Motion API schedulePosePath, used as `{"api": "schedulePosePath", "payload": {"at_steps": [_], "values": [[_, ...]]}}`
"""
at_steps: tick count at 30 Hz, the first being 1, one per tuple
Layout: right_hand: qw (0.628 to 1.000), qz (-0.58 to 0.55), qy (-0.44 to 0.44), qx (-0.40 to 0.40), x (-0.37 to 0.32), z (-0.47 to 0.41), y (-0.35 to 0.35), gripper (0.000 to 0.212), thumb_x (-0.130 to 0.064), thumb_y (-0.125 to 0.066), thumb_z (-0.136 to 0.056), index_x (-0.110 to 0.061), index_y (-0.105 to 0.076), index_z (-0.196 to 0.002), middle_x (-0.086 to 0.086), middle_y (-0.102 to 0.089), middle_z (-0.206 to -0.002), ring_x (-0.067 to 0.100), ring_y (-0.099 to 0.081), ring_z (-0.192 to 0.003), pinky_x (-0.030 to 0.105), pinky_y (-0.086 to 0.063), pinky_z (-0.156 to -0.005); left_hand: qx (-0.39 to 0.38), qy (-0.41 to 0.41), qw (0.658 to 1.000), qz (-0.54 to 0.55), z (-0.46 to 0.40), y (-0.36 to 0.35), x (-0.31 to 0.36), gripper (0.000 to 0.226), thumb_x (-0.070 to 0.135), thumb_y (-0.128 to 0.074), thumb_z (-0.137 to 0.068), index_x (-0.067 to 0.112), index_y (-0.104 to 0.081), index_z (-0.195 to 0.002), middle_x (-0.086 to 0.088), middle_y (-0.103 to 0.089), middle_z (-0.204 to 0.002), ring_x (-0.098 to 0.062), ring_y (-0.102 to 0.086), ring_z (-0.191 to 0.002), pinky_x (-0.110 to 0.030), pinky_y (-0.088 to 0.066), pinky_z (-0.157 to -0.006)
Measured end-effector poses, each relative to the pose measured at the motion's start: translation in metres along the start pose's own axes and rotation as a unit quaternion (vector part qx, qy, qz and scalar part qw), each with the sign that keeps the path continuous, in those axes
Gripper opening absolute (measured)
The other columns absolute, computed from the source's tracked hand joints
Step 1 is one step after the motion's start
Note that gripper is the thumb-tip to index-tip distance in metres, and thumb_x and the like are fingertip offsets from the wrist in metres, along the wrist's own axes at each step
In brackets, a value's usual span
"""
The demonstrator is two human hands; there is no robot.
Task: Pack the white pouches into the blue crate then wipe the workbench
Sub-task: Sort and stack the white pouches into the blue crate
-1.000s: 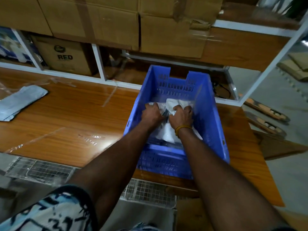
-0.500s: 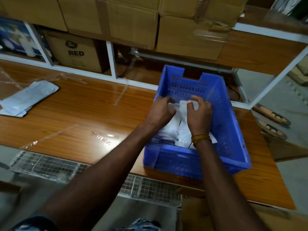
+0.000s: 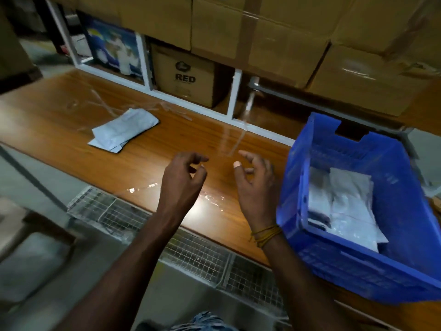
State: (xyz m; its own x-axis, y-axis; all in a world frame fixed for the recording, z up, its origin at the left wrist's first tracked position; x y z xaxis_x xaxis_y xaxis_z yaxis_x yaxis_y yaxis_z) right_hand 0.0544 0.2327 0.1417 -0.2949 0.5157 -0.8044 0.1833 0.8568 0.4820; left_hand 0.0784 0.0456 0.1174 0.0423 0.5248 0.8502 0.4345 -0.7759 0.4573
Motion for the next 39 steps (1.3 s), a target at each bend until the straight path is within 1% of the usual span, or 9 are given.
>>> {"api": "schedulePosePath", "payload": {"at_steps": [5,8,13,17,22,26,31,34,39], "values": [[0.998,-0.009,0.024,-0.058,-0.039,0.011,-0.084,0.028,-0.035,-0.054,-0.098,-0.031,-0.056,-0.125,-0.003,-0.046,-0.128,0.007,-0.055,-0.099,0.025,-0.054,-0.074,0.048,0.032,0.998,-0.019,-0.004,0.072,-0.049,0.019,0.022,-0.059,-0.091,0.031,-0.067,-0.106,0.006,-0.064,-0.112,-0.005,-0.062,-0.087,-0.025,-0.049,-0.073],[0.997,-0.012,0.027,-0.072,-0.056,0.019,-0.125,0.027,-0.036,-0.054,-0.097,-0.033,-0.056,-0.123,-0.005,-0.046,-0.126,0.008,-0.056,-0.099,0.033,-0.057,-0.076,0.062,0.042,0.997,-0.031,-0.006,0.105,-0.071,0.019,0.023,-0.058,-0.091,0.029,-0.068,-0.106,0.008,-0.064,-0.11,-0.005,-0.062,-0.088,-0.029,-0.051,-0.075],[0.995,-0.01,0.021,-0.1,-0.075,0.035,-0.175,0.026,-0.035,-0.055,-0.095,-0.032,-0.057,-0.121,-0.009,-0.044,-0.119,0.011,-0.056,-0.099,0.038,-0.057,-0.078,0.064,0.058,0.995,-0.053,-0.011,0.14,-0.108,0.022,0.024,-0.057,-0.089,0.03,-0.068,-0.107,0.006,-0.064,-0.111,-0.008,-0.062,-0.087,-0.03,-0.051,-0.074],[0.993,0.0,0.018,-0.119,-0.082,0.037,-0.2,0.024,-0.035,-0.055,-0.095,-0.033,-0.056,-0.119,-0.009,-0.044,-0.121,0.009,-0.054,-0.1,0.038,-0.056,-0.08,0.063,0.074,0.993,-0.066,-0.018,0.154,-0.13,0.022,0.023,-0.058,-0.09,0.029,-0.068,-0.108,0.004,-0.063,-0.111,-0.009,-0.061,-0.087,-0.026,-0.047,-0.071],[0.991,0.006,0.019,-0.13,-0.085,0.024,-0.227,0.024,-0.034,-0.054,-0.096,-0.033,-0.056,-0.12,-0.007,-0.045,-0.123,0.007,-0.053,-0.1,0.035,-0.055,-0.08,0.063,0.086,0.992,-0.064,-0.034,0.162,-0.148,0.022,0.024,-0.058,-0.09,0.029,-0.067,-0.109,0.004,-0.062,-0.11,-0.01,-0.062,-0.087,-0.031,-0.052,-0.075],[0.99,0.016,0.02,-0.135,-0.083,0.006,-0.257,0.023,-0.034,-0.054,-0.096,-0.033,-0.055,-0.118,-0.011,-0.041,-0.118,0.01,-0.054,-0.101,0.036,-0.056,-0.079,0.07,0.097,0.99,-0.08,-0.056,0.169,-0.169,0.024,0.023,-0.058,-0.088,0.03,-0.066,-0.109,0.003,-0.062,-0.107,-0.011,-0.062,-0.085,-0.032,-0.051,-0.073],[0.987,0.028,0.016,-0.16,-0.074,-0.03,-0.317,0.023,-0.033,-0.055,-0.094,-0.034,-0.055,-0.117,-0.003,-0.047,-0.124,0.015,-0.055,-0.104,0.036,-0.055,-0.08,0.084,0.128,0.983,-0.103,-0.094,0.181,-0.212,0.03,0.024,-0.058,-0.088,0.03,-0.062,-0.117,0.006,-0.061,-0.105,-0.01,-0.061,-0.084,-0.03,-0.049,-0.069],[0.982,0.034,-0.003,-0.183,-0.066,-0.058,-0.358,0.027,-0.033,-0.057,-0.093,-0.029,-0.056,-0.12,0.002,-0.048,-0.128,0.02,-0.053,-0.107,0.032,-0.047,-0.081,0.08,0.138,0.979,-0.128,-0.125,0.186,-0.235,0.034,0.025,-0.059,-0.088,0.029,-0.059,-0.122,0.005,-0.06,-0.106,-0.013,-0.061,-0.086,-0.032,-0.05,-0.072],[0.966,0.068,-0.077,-0.238,-0.036,-0.109,-0.432,0.045,-0.046,-0.057,-0.093,-0.025,-0.049,-0.131,0.011,-0.044,-0.135,0.031,-0.047,-0.12,0.039,-0.043,-0.09,0.073,0.157,0.973,-0.152,-0.176,0.184,-0.272,0.039,0.027,-0.058,-0.09,0.027,-0.052,-0.129,0.002,-0.06,-0.108,-0.013,-0.059,-0.085,-0.03,-0.045,-0.071]]}}
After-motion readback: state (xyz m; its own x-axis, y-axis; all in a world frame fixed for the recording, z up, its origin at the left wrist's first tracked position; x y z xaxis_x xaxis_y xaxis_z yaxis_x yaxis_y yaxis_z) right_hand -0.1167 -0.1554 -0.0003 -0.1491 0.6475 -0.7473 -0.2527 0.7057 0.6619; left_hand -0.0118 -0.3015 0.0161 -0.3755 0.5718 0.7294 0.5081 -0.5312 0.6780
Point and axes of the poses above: each hand's wrist, its own z-axis away from the middle knuckle, its own y-axis out of the back of the hand, x = y × z, the point moved 9 cm from there along -z, towards the middle knuckle
